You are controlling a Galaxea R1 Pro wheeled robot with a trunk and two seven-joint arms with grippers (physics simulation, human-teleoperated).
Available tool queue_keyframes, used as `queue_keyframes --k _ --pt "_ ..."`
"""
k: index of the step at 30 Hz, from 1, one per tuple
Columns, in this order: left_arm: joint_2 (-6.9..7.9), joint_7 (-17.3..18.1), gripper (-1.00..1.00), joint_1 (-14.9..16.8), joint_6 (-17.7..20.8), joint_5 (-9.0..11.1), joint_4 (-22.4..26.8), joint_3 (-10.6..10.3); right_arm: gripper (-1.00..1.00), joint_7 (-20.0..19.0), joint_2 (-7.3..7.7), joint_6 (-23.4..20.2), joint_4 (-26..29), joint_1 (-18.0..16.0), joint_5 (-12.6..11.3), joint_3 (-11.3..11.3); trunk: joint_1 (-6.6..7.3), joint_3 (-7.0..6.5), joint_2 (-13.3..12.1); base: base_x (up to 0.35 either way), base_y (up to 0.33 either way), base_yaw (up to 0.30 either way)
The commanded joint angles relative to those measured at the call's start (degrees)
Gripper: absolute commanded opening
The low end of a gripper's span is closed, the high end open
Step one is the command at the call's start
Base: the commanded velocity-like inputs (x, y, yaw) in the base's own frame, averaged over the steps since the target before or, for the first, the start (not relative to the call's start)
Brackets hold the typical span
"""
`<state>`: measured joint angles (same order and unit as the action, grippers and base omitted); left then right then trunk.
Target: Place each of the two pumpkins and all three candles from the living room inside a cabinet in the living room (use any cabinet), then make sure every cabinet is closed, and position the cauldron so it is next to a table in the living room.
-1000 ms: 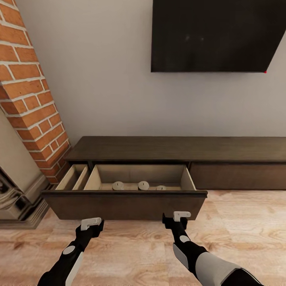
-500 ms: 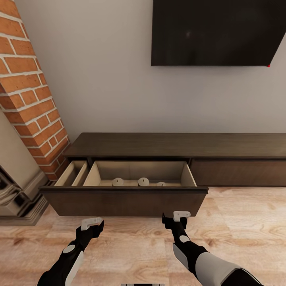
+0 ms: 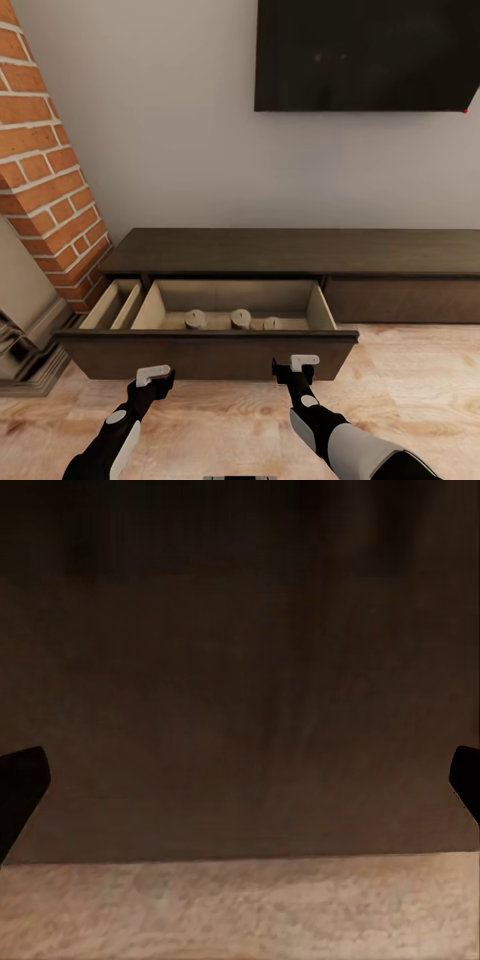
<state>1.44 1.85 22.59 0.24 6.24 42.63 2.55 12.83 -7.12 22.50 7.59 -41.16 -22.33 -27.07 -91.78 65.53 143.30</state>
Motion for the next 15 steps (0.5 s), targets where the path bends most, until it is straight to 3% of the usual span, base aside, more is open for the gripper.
queue_keyframes --k 1,15 --pt "-0.01 0.00 1.00 0.00 0.01 0.00 0.00 -0.02 1.00 0.00 0.00 0.00 0.01 0.00 0.02 0.00 0.00 0.00 0.00 0.298 0.000 0.000" --pt "-0.03 -0.09 1.00 0.00 -0.28 -0.03 0.00 -0.09 1.00 0.00 0.00 -0.01 0.00 0.02 0.02 0.00 0.00 0.00 0.00 0.104 0.000 0.000"
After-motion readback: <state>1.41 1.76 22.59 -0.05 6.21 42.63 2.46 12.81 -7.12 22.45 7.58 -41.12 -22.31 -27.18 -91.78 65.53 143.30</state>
